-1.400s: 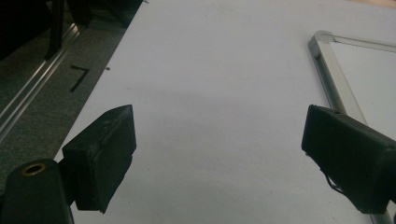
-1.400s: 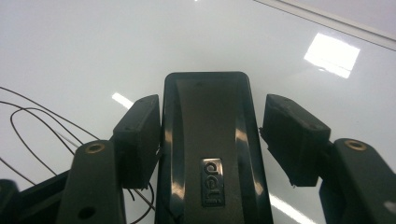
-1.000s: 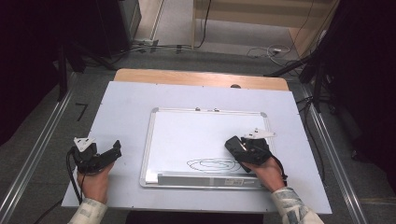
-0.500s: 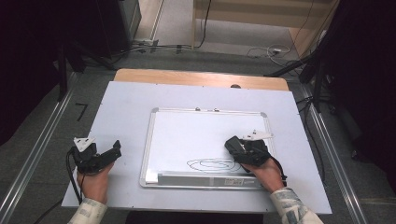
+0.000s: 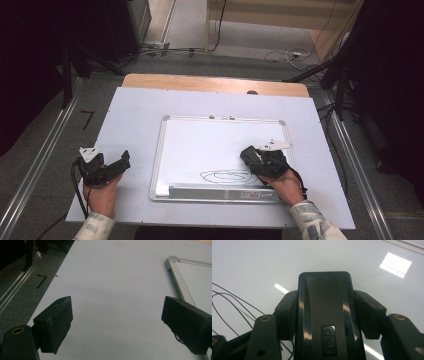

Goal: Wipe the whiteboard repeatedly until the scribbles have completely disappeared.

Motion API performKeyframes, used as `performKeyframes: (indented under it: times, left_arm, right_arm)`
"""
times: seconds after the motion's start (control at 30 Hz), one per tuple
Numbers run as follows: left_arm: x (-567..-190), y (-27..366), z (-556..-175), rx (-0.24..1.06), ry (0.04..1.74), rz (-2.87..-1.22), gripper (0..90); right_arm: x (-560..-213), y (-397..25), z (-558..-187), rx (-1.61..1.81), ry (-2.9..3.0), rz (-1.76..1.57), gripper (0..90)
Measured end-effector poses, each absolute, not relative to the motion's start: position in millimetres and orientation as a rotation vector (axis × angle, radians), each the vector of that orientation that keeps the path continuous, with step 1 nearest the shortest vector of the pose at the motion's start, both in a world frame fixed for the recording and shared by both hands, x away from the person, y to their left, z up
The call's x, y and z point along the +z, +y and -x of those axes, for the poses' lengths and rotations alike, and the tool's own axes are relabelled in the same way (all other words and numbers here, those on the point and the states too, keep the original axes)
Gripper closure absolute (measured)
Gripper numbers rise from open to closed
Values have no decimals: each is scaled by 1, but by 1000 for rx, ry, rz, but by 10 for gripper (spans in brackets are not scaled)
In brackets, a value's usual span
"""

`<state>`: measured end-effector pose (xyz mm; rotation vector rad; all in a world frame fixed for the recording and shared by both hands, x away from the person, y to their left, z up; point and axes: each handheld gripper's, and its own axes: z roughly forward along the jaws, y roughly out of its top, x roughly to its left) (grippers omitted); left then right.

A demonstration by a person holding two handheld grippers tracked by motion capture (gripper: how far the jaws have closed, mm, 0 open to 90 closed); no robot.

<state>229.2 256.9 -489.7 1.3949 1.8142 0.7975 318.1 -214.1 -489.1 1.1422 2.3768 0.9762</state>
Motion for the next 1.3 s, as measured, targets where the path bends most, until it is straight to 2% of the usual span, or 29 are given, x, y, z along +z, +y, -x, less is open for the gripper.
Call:
performKeyframes:
  times: [1.3]
  left_arm:
    - [-489,255,-230,798,1809,-1394,101]
  right_arm:
    - [-491,-187,-307,1003,2473,-951,391]
